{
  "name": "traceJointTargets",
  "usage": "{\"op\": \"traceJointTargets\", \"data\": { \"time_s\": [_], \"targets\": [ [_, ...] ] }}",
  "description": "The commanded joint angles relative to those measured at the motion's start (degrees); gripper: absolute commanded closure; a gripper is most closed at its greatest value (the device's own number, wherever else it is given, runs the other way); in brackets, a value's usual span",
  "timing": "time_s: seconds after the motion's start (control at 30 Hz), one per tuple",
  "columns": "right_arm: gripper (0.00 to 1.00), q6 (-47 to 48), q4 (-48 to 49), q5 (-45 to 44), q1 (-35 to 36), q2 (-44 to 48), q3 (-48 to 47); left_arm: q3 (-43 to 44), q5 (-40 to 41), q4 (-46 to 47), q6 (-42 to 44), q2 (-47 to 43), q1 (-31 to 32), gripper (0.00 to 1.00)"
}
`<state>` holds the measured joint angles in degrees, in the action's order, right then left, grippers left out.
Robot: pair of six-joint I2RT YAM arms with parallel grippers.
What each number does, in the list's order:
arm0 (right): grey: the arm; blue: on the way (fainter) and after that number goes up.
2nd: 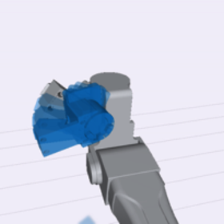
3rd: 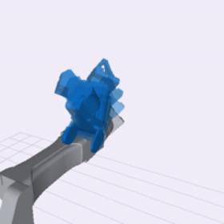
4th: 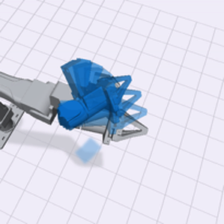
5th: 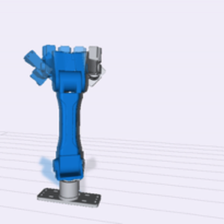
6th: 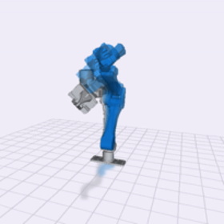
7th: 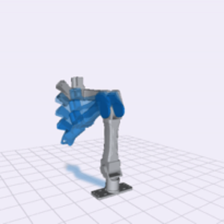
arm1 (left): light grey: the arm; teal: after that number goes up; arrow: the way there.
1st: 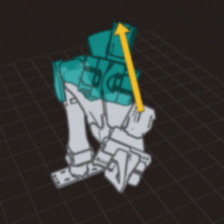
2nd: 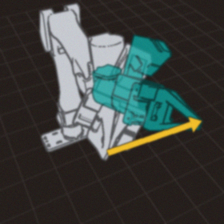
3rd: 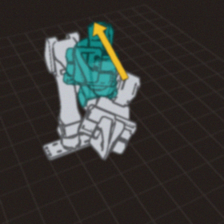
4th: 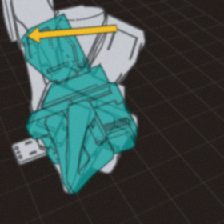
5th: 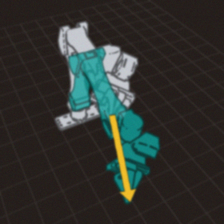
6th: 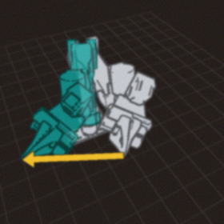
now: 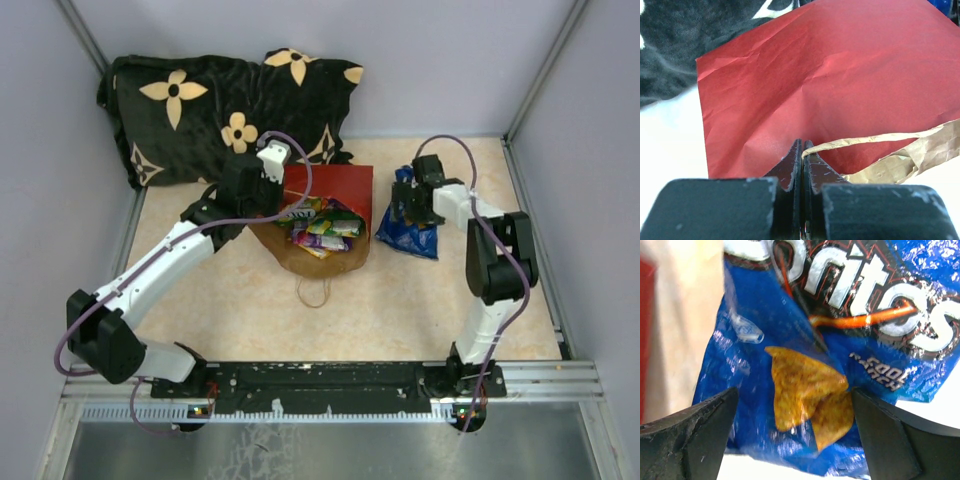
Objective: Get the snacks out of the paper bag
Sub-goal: Adjust the paper bag at the center of the board.
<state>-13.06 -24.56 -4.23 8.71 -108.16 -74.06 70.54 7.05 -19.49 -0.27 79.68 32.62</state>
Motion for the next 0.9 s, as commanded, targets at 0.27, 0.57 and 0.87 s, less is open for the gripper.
{"op": "traceJointTargets", "data": {
  "time_s": [0.27, 0.57, 0.87],
  "targets": [
    [0.07, -11.43, 7.38, 17.55, -12.99, 13.33, -5.62, 0.43, 0.69, -1.55, -0.14, -2.27, -0.49, 1.0],
    [0.12, -36.62, 29.66, 30.9, -20.75, 7.85, 12.46, 1.15, 1.09, -1.96, 0.18, -2.21, -0.54, 1.0],
    [0.12, -66.6, 59.42, 34.55, -24.58, -0.02, 25.65, 1.11, 1.79, -2.57, 0.36, -2.38, -0.54, 1.0]
  ]
}}
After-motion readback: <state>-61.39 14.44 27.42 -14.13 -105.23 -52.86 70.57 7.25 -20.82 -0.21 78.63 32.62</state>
